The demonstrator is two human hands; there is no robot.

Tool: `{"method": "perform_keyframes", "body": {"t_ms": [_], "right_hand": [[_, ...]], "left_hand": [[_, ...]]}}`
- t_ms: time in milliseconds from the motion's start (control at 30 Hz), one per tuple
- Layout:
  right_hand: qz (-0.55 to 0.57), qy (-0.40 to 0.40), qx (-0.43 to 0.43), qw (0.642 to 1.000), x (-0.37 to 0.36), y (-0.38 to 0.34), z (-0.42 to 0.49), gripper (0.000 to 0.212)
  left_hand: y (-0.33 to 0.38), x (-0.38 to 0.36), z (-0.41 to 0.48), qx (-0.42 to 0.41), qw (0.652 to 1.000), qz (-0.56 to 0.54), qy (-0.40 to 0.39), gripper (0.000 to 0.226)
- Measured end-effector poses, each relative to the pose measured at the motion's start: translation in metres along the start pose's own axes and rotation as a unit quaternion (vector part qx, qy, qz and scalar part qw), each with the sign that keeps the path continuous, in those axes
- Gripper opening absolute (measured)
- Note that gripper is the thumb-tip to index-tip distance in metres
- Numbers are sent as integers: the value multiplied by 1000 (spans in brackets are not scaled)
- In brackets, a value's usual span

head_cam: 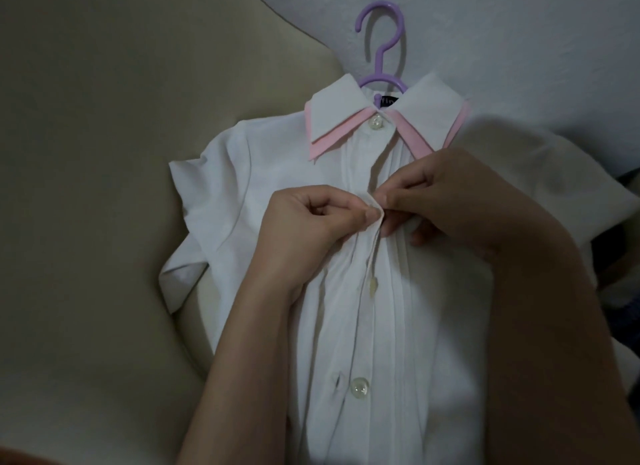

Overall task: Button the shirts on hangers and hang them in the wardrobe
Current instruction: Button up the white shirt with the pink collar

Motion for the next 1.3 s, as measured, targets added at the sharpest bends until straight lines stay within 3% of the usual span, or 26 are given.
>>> {"method": "perform_keyframes", "body": {"t_ms": [400, 667, 867, 1100, 1167, 1300], "right_hand": [[86, 36, -58, 994, -4, -6, -3, 16], [39, 78, -34, 996, -6, -4, 2, 16], [93, 78, -11, 993, -3, -1, 2, 13], [136, 12, -50, 989, 1, 3, -4, 8], [128, 26, -51, 990, -1, 4, -7, 2], [133, 117, -48, 983, -11, 9, -17, 15]], "left_hand": [[-5, -7, -8, -31, 996, 11, 81, 2], [-8, -13, -13, -114, 978, 108, 139, 7], [-7, -10, -15, -107, 983, 57, 136, 6], [-5, -12, -16, -71, 989, 46, 122, 7], [-2, -9, -17, -72, 988, 69, 118, 6], [3, -6, -19, -62, 989, 98, 89, 6]]}}
Point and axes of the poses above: each hand's wrist, its own z-axis towards the middle knuckle, its own x-axis out of the back of the hand, y = z × x, the point moved 2 cm from there along z, towards the middle knuckle, and after that the axes turned 2 degrees about x, right-handed, at the moved point
